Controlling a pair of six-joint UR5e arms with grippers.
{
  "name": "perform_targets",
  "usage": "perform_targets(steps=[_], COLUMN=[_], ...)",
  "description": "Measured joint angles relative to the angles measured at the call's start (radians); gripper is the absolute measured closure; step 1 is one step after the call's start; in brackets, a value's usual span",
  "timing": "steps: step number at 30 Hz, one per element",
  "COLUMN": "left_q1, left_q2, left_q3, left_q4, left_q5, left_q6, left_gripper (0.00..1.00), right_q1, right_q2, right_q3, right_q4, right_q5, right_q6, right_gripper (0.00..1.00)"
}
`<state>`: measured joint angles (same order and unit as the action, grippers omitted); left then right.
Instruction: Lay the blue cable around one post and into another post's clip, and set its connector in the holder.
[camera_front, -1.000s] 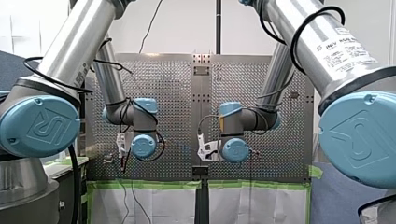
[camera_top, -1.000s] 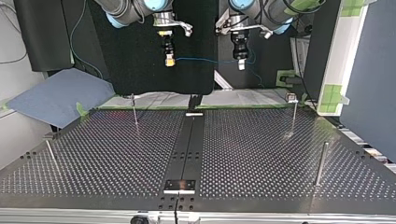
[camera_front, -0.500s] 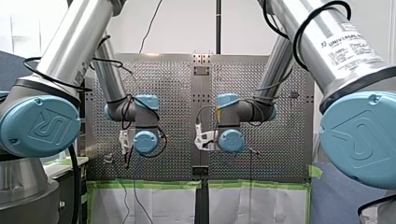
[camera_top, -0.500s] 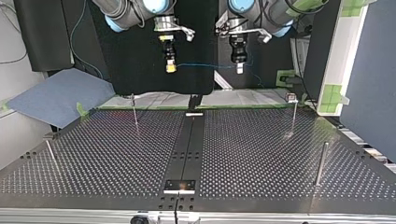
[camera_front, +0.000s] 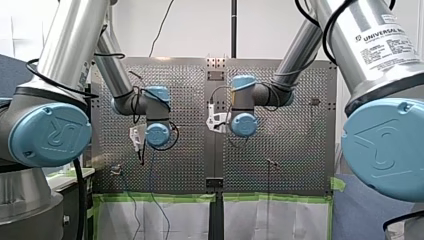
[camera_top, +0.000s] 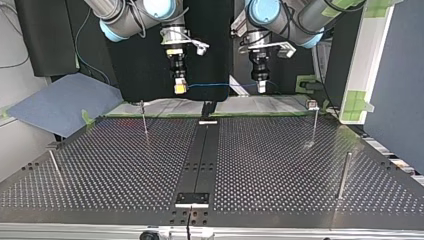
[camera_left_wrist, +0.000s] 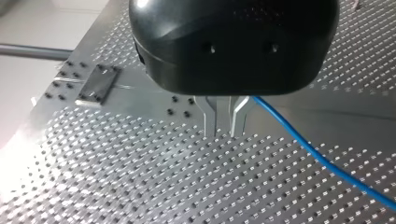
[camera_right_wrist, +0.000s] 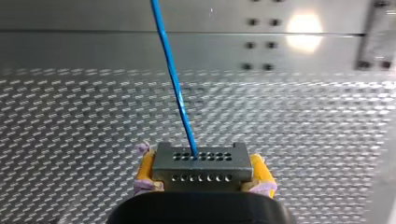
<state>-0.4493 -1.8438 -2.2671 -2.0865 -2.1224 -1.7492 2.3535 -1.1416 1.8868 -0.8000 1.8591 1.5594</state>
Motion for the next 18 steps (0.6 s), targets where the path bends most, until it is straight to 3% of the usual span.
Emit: perform_targets(steps=[7,15,18], left_q1=[0.054,0.111,0.122], left_q2=[0.054,0.119,0.145], left_q3=[0.001,0.026,0.042], left_q4=[-0.054,-0.120,-0.145], left_q5=[-0.011,-0.014,-0.014], left_q6=[-0.023,-0.085,-0.111], left_gripper=[0.80,0.80,0.80], right_q1=[0.000,0.006,0.007], right_q2=[-0.064,-0.087,-0.087], right_q3=[-0.055,-0.119,-0.140], right_q4=[0.049,0.111,0.132], right_q5=[-0.017,-0.063,-0.072], right_q6=[-0.006,-0.054,-0.064], right_gripper=[0.67,0.67,0.67])
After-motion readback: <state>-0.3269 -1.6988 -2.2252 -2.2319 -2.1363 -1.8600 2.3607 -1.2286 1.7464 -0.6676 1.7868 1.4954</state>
